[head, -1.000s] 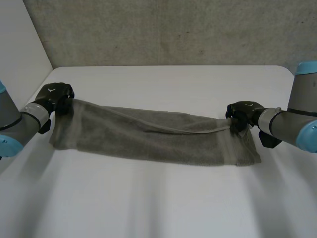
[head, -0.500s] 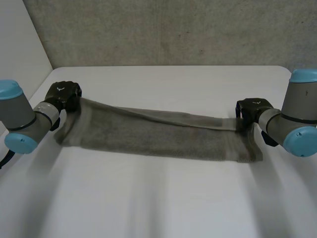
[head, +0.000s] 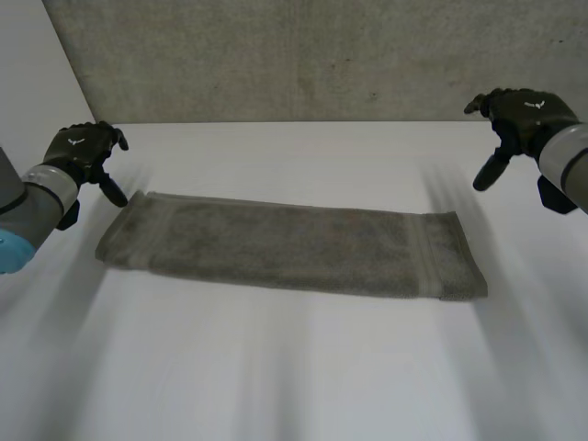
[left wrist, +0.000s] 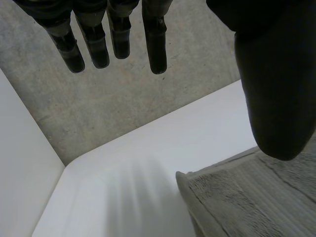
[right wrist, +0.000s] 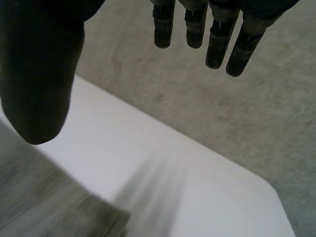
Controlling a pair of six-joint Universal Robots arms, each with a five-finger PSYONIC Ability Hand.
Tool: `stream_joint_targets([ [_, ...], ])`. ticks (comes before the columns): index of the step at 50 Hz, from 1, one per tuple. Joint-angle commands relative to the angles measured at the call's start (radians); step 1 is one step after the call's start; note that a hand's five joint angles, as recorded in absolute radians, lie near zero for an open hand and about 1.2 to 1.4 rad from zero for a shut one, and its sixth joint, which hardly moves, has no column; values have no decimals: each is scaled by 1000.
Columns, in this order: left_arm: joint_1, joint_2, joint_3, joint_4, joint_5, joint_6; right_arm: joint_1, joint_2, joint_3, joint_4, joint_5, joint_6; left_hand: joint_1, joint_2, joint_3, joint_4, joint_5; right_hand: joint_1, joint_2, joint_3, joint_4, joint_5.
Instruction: Fold the towel.
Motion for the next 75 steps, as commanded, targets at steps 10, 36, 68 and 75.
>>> stream_joint_targets([
  [10,2,121,-220,35,3,65,-1,-53,484,-173,-64,-208,-66,-64,-67,-72,-43,35,25,28,14,38],
  [36,-41,135,-285,38,-3,-71,-4,116,531,-368,-61,-300,-69,-67,-70,-75,-46,731,721,724,710,734],
  [68,-39,135,-297,38,-3,-74,159,99,55,-112,42,-469,-72,-70,-73,-78,-49,1158,1149,1151,1137,1162],
  [75,-39,133,-309,38,-3,-74,540,235,-119,-114,105,-393,-72,-70,-73,-78,-49,1158,1149,1151,1137,1162],
])
